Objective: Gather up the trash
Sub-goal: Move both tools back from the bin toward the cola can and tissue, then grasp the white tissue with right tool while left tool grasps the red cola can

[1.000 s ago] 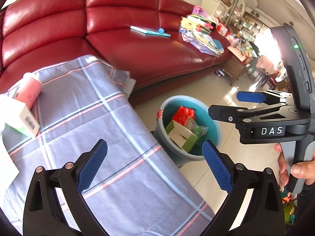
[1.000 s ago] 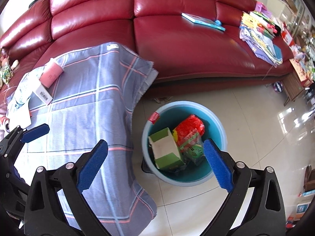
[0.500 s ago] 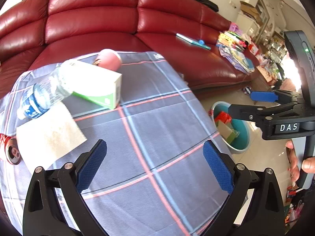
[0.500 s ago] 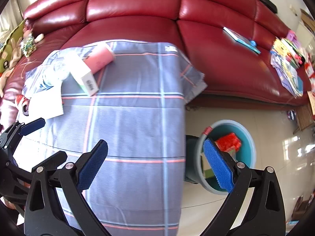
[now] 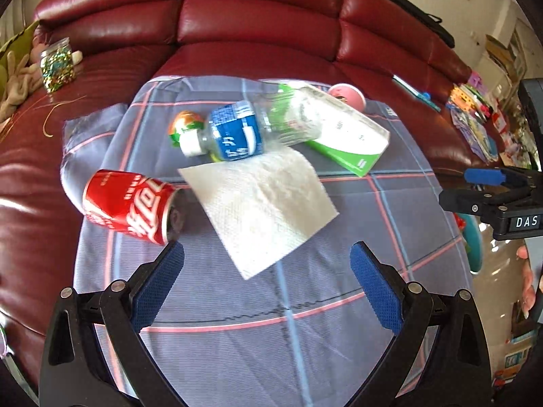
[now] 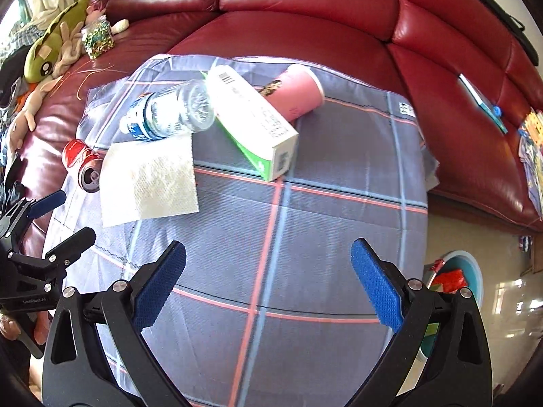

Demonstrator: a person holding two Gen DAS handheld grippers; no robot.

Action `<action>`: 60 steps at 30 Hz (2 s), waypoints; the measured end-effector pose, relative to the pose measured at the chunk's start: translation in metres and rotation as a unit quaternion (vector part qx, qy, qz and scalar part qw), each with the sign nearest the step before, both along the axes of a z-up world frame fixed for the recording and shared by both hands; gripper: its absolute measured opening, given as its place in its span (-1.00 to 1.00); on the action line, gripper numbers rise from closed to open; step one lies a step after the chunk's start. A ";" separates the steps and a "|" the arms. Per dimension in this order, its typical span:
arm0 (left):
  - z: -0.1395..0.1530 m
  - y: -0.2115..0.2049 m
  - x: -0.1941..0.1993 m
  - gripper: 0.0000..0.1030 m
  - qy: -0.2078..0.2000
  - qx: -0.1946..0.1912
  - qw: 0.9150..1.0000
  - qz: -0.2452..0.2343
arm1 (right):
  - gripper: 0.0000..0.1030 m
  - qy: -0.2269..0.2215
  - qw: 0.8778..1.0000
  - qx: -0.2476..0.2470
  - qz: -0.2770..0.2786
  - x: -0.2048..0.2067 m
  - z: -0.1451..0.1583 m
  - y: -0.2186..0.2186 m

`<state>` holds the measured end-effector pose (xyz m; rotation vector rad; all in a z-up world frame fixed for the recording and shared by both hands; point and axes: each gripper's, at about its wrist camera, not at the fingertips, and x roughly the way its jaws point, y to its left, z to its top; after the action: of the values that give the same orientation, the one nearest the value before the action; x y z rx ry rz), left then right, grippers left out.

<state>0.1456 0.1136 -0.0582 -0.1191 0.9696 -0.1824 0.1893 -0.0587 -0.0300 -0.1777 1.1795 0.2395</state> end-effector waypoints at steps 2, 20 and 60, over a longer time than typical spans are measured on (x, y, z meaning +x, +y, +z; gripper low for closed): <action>-0.003 0.020 0.001 0.91 0.004 0.002 1.000 0.018 | 0.82 0.008 1.000 0.003 0.015 0.008 -0.005 0.022; -0.030 0.109 0.009 0.91 0.029 -0.031 0.994 0.098 | 0.82 0.088 0.994 0.040 0.048 0.072 -0.074 0.134; -0.059 0.082 0.078 0.38 0.074 -0.038 0.972 0.219 | -0.77 0.047 0.996 0.058 0.041 0.017 -0.035 0.024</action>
<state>0.2232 0.1953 -0.1169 -0.4184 1.0602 0.1993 0.2065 -0.0348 -0.0654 -0.1138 1.2484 0.3907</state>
